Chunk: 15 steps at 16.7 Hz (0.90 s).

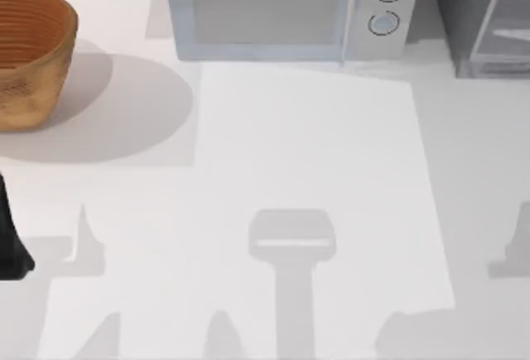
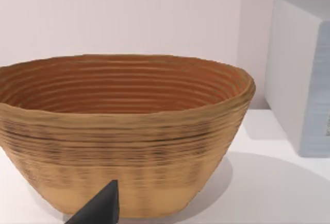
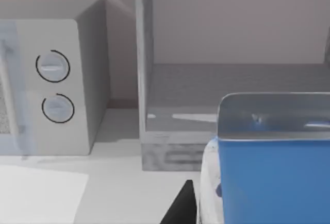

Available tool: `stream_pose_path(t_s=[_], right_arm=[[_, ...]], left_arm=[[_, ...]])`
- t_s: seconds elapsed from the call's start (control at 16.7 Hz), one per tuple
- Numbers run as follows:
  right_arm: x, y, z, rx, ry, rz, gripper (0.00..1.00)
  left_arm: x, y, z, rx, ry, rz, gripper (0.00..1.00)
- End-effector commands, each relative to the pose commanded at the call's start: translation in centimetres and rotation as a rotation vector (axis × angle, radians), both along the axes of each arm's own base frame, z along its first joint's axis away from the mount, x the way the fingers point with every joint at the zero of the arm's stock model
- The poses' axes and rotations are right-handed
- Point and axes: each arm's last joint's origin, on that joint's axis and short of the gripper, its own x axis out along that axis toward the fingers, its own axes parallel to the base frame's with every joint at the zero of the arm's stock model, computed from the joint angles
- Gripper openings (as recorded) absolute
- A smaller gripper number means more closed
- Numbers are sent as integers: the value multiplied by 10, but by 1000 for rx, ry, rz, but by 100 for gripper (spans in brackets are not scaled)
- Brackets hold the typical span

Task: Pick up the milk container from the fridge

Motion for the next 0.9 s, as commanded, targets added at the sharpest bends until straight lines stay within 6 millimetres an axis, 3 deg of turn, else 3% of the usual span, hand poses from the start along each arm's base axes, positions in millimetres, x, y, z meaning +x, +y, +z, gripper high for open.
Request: stream_pose_path(t_s=[0.48,0.72,0.9], right_arm=[[22,23,21,-34,3,278,0],[59,49,29,-57,41,468,0],[99,76,14,-70,96,587,0]], left_arm=[[0,0,0,0,0,0,100],[0,0,0,0,0,0,100],[0,0,0,0,0,0,100]])
